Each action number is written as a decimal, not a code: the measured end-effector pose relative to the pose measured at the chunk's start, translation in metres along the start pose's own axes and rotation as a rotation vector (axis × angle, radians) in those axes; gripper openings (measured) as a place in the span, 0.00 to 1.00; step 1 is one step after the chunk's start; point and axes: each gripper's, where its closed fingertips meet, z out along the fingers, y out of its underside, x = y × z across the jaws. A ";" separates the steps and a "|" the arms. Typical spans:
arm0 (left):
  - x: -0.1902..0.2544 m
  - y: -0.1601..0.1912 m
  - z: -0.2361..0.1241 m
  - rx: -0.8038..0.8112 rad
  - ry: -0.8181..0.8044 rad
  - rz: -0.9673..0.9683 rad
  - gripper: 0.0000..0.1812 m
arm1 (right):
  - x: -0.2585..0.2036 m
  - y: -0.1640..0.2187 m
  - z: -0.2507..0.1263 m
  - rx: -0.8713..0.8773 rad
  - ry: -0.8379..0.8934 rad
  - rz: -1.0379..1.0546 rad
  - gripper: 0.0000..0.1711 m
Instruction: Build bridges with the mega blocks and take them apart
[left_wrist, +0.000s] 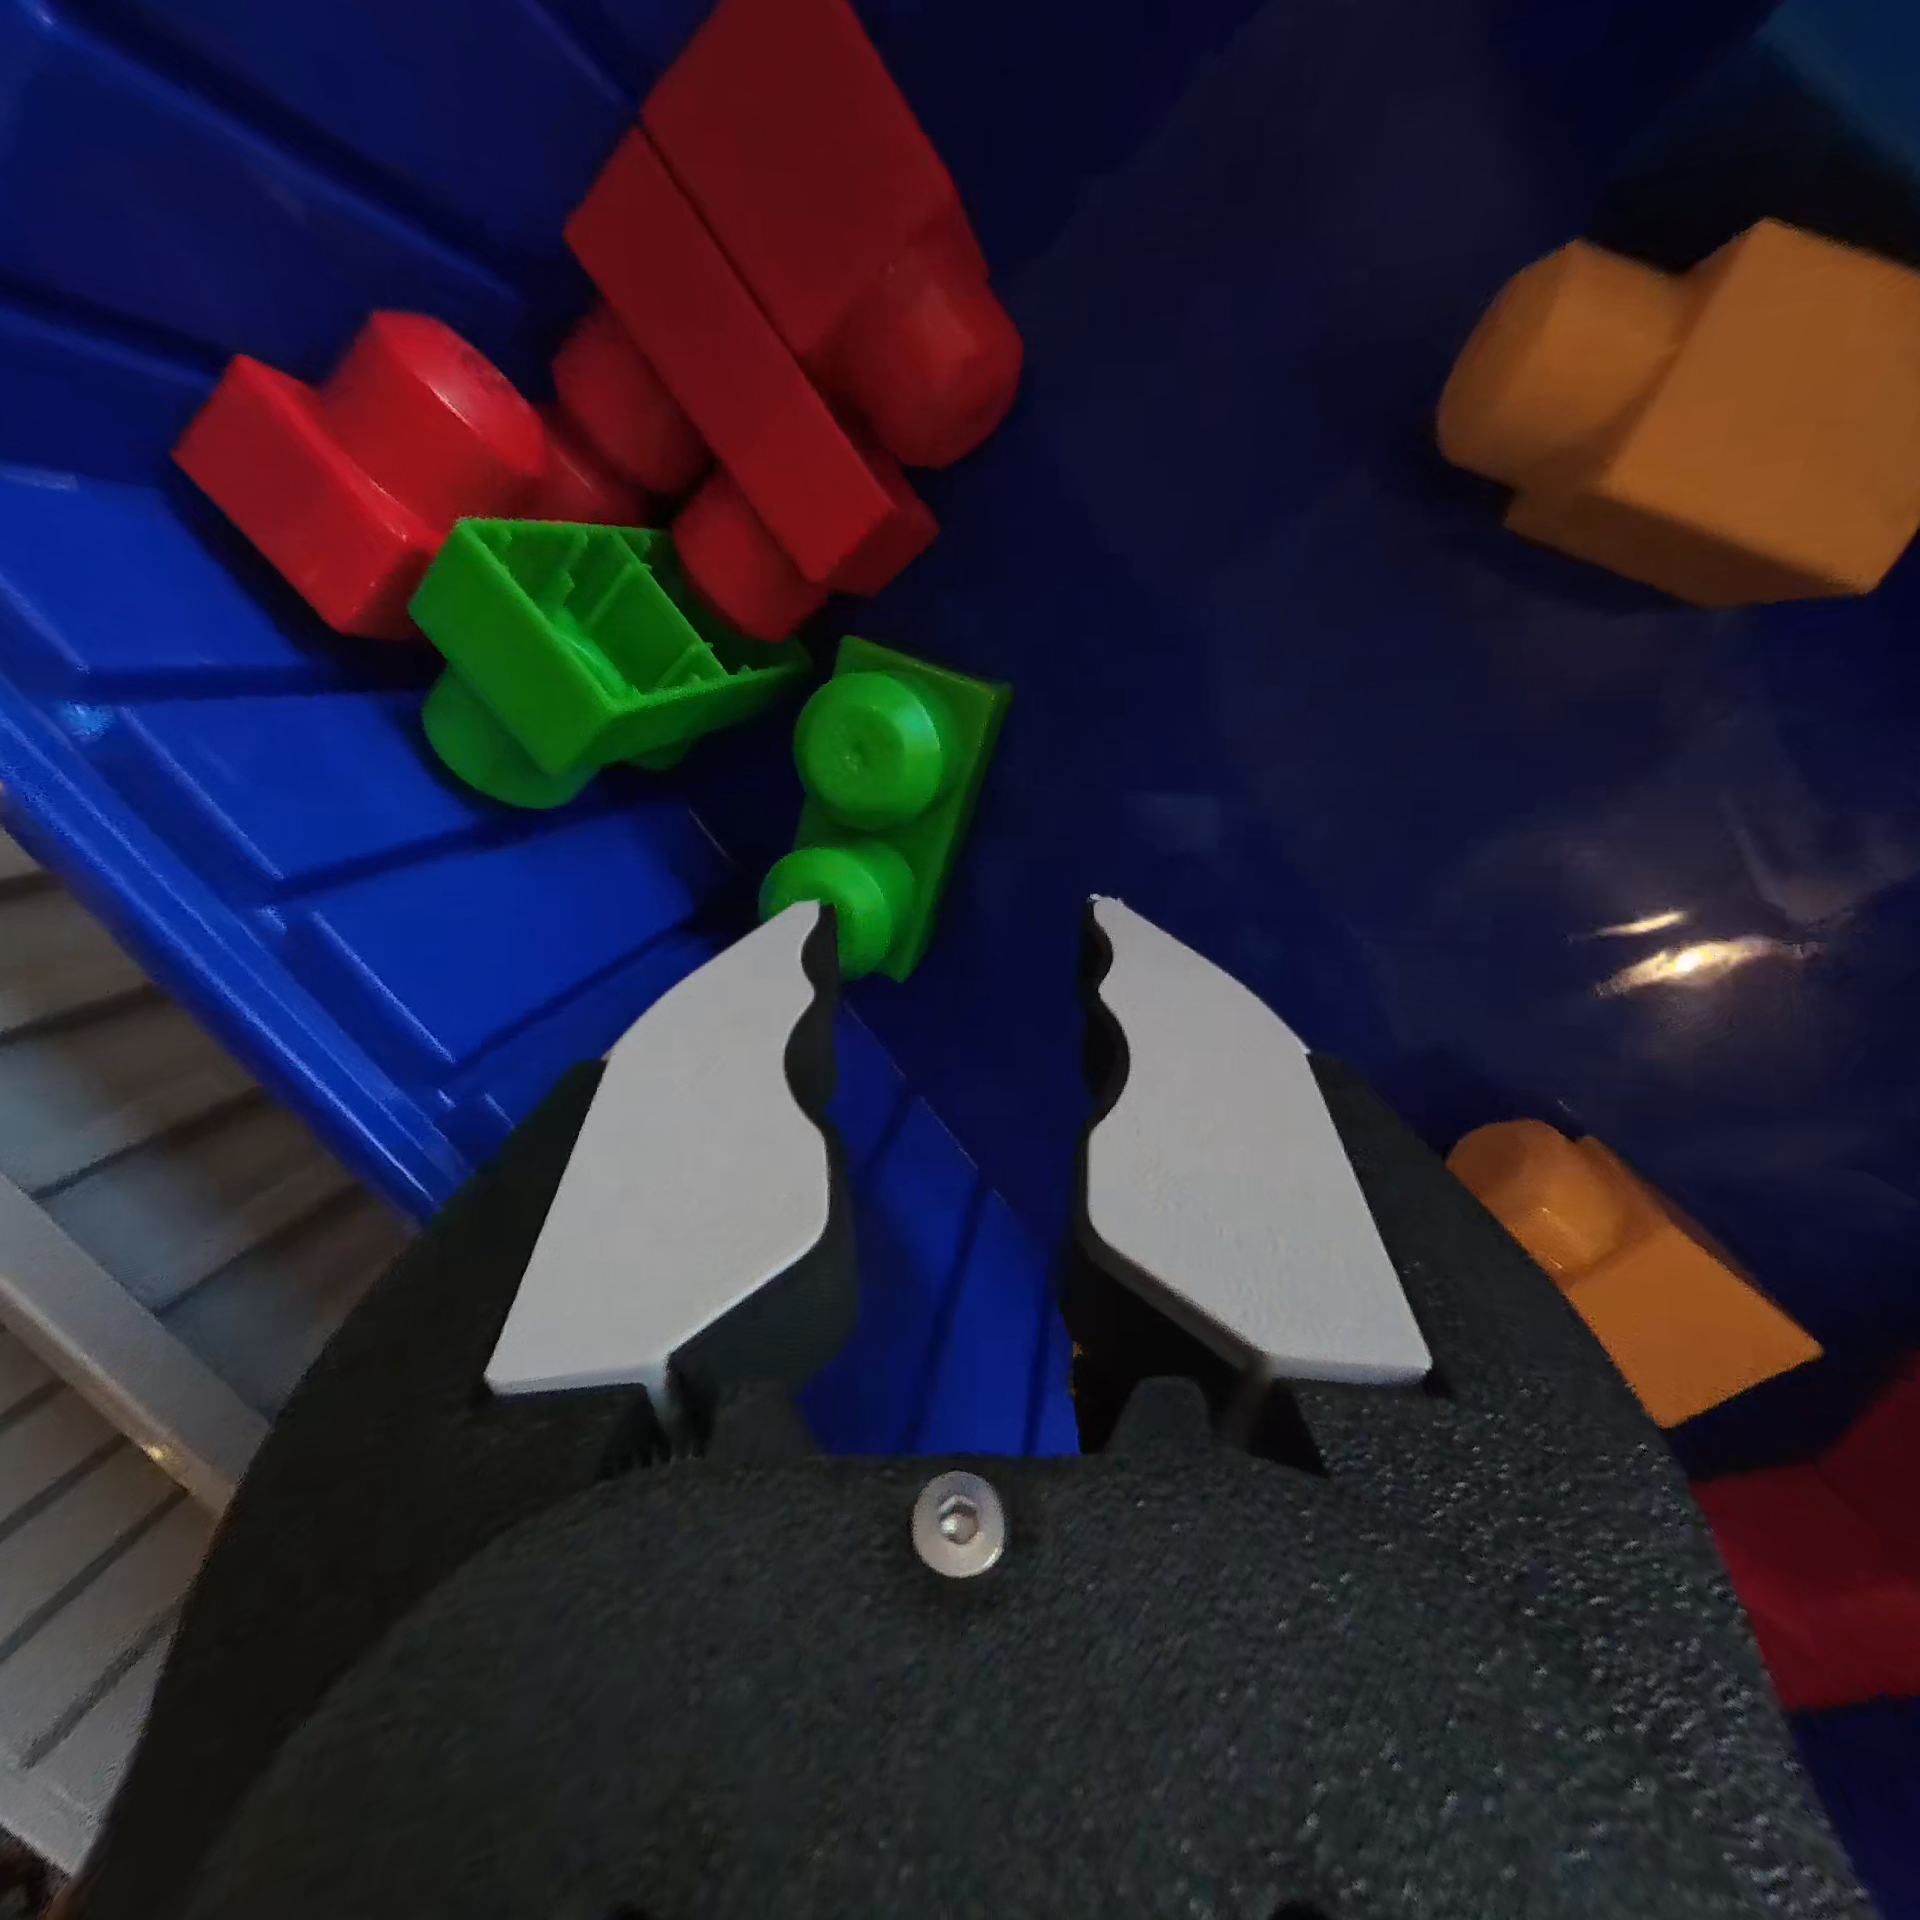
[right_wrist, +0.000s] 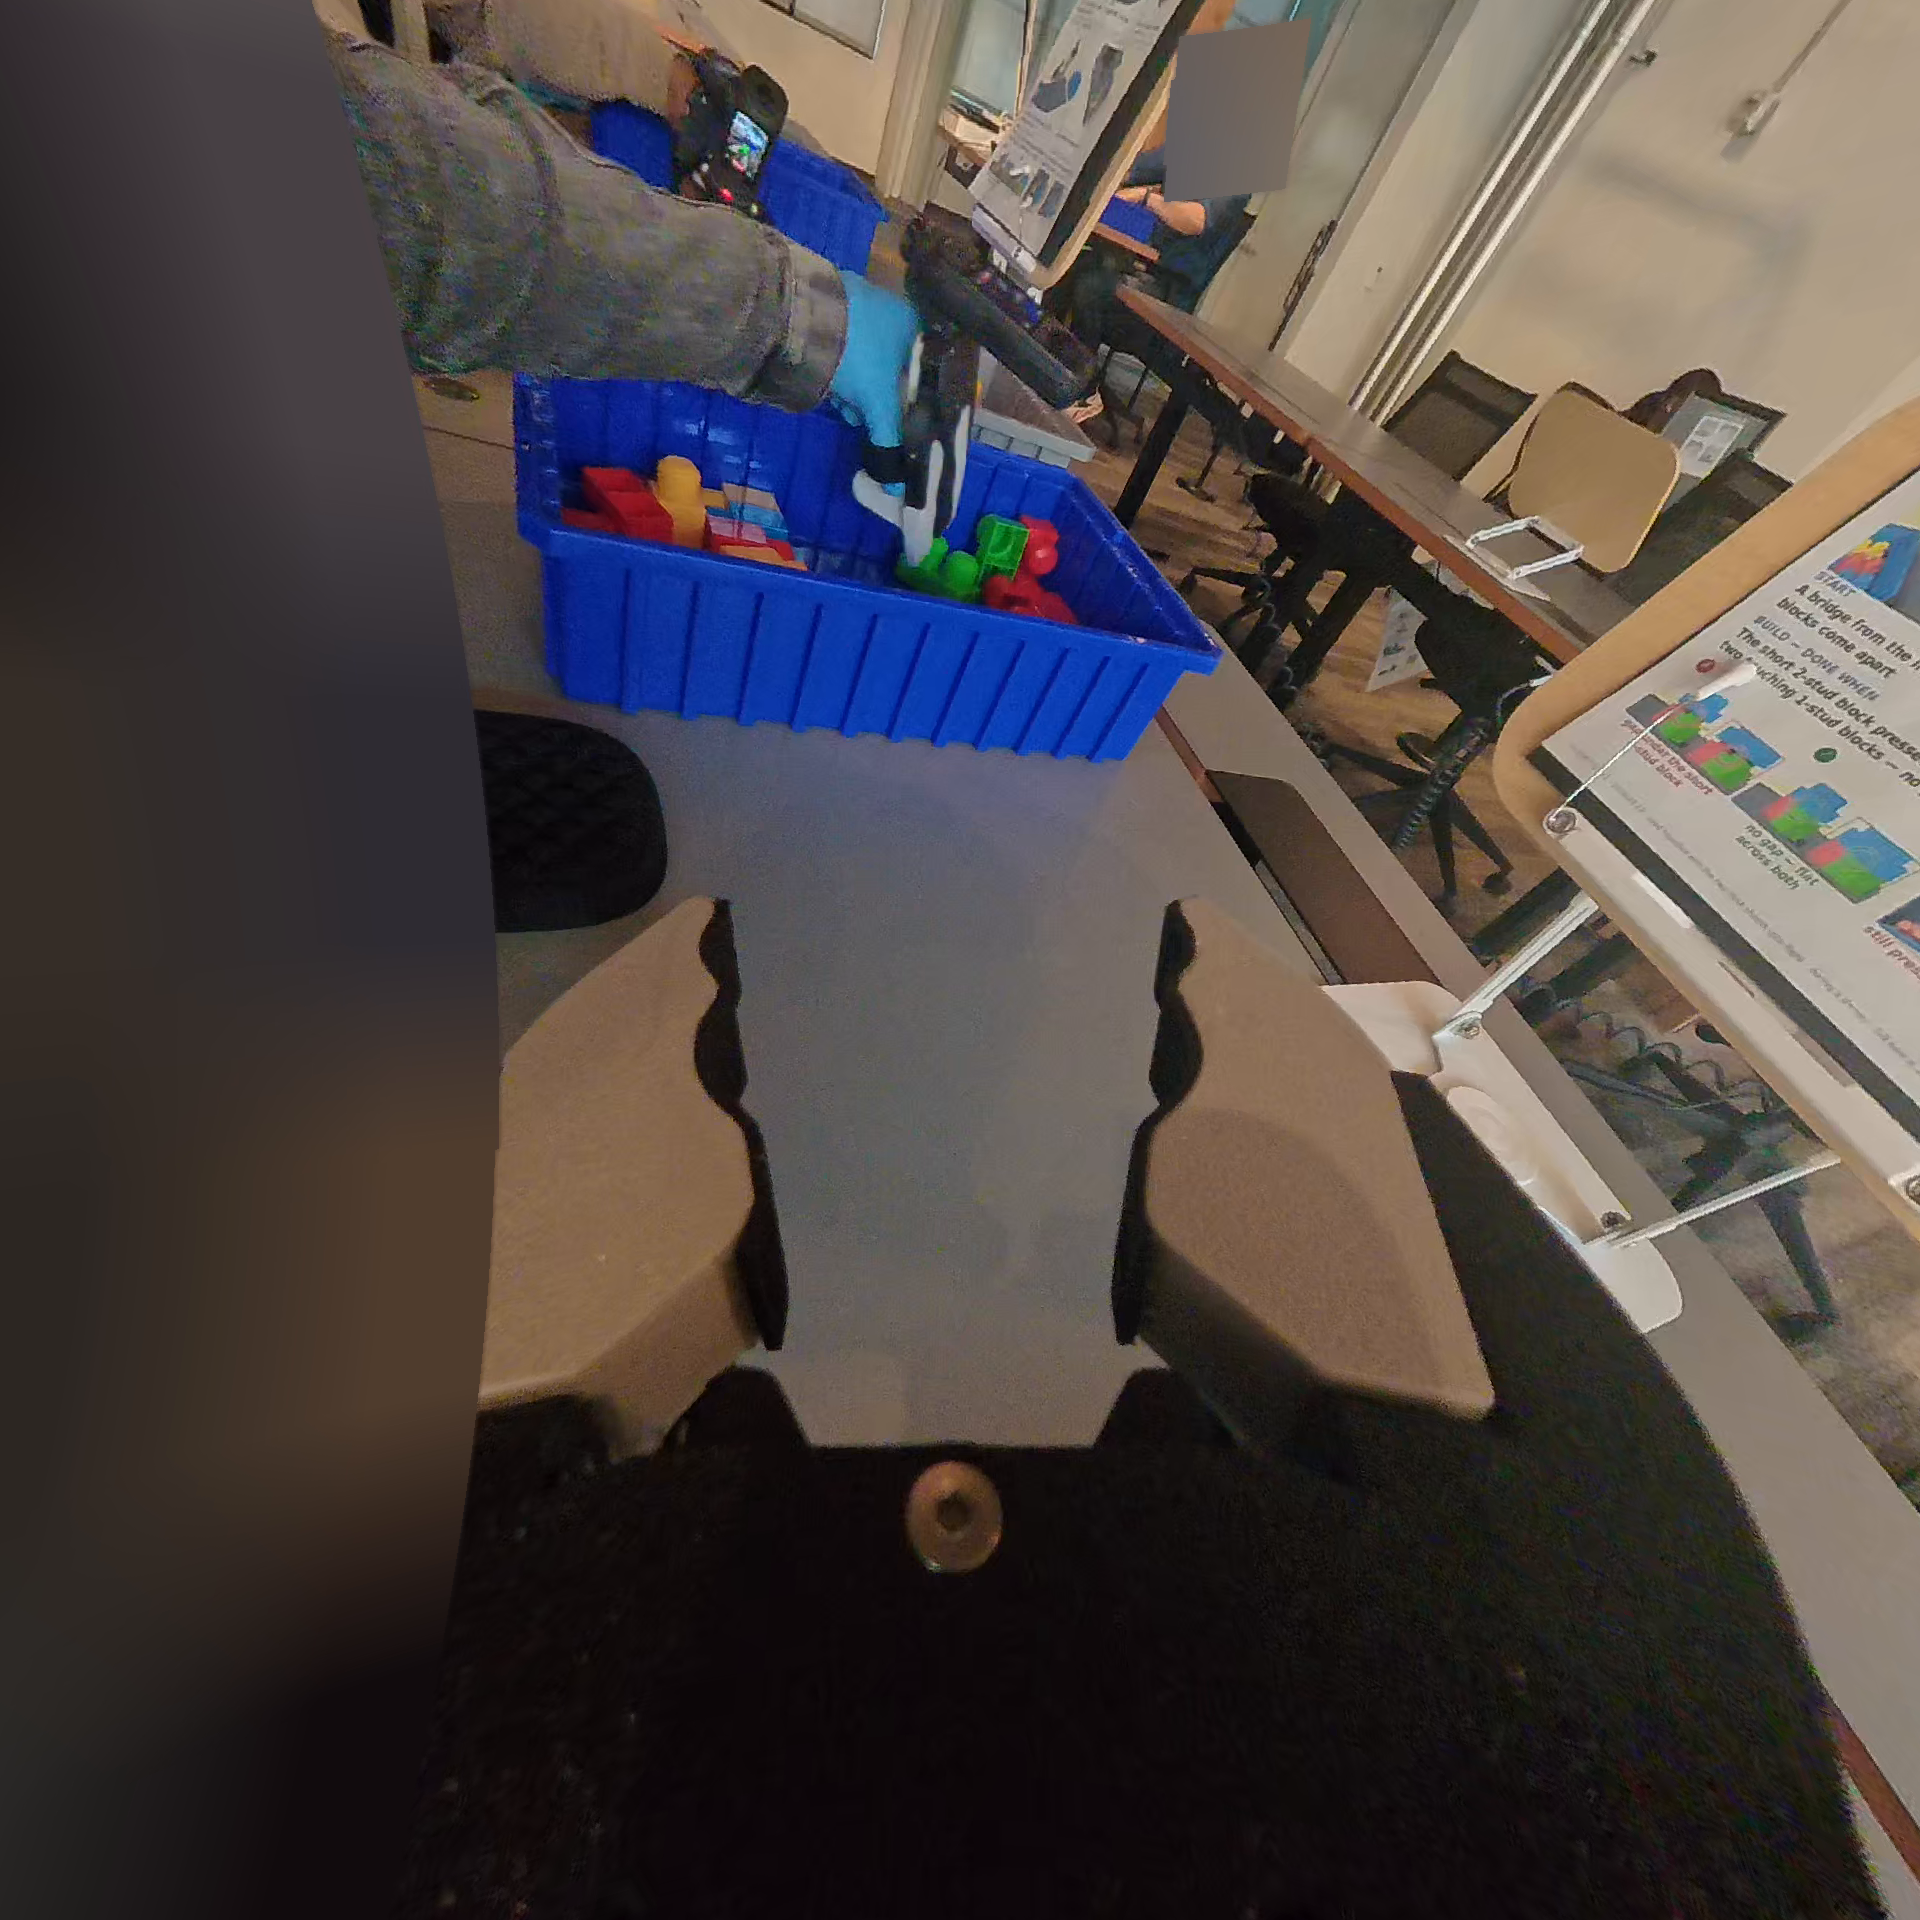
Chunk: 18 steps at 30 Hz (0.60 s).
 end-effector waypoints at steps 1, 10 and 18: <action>-0.002 -0.003 0.001 0.000 0.001 0.015 0.24 | 0.000 0.000 0.000 0.001 0.000 0.000 0.45; -0.022 -0.005 0.002 -0.264 -0.136 0.175 0.26 | -0.001 0.003 0.003 -0.003 -0.008 -0.008 0.42; -0.026 0.002 0.008 -0.387 -0.096 0.323 0.36 | -0.003 0.005 0.005 -0.009 -0.019 -0.012 0.41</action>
